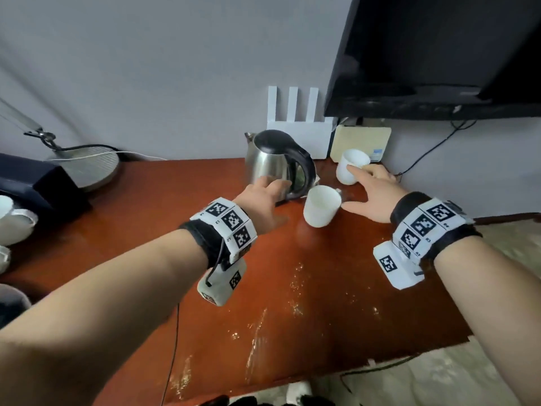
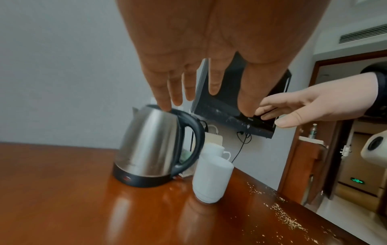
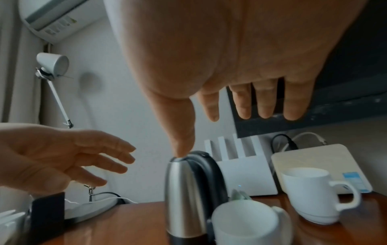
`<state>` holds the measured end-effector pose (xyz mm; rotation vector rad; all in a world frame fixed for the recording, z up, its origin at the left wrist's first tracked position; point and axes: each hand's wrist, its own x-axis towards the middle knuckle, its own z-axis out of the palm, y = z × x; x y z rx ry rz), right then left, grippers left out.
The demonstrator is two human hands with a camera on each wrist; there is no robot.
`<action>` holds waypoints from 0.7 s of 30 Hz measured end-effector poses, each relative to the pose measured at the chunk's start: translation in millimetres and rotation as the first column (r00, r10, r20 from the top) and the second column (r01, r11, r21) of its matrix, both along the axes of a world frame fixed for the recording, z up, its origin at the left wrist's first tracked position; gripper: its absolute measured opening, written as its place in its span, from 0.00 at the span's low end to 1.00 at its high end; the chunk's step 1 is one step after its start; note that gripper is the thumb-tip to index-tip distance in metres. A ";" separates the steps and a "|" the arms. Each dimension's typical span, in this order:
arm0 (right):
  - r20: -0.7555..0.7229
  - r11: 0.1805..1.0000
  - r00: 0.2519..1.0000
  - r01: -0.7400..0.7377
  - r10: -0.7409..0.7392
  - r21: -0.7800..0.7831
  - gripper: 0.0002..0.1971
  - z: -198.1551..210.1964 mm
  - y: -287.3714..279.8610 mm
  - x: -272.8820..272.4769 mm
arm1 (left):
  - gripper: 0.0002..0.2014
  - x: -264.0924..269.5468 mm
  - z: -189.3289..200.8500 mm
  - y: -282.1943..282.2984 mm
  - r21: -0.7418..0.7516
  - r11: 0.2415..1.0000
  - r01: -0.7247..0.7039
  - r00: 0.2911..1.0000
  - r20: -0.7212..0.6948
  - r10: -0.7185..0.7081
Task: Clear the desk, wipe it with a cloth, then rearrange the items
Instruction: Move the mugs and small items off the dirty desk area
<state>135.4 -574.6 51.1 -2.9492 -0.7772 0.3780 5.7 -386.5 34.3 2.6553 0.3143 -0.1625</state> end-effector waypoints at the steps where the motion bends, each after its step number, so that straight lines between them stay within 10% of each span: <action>1: -0.017 1.000 1.000 -0.004 0.004 -0.006 0.38 -3.4 -7.5 18.5 | 0.37 17.3 -5.0 -11.7 0.005 1.000 -0.006 1.000 -0.027 0.006; 21: -0.150 0.995 0.989 -0.030 0.016 -0.091 0.47 -75.3 23.1 264.6 | 0.47 197.9 -76.7 -93.0 0.420 0.904 0.077 0.928 -0.362 0.089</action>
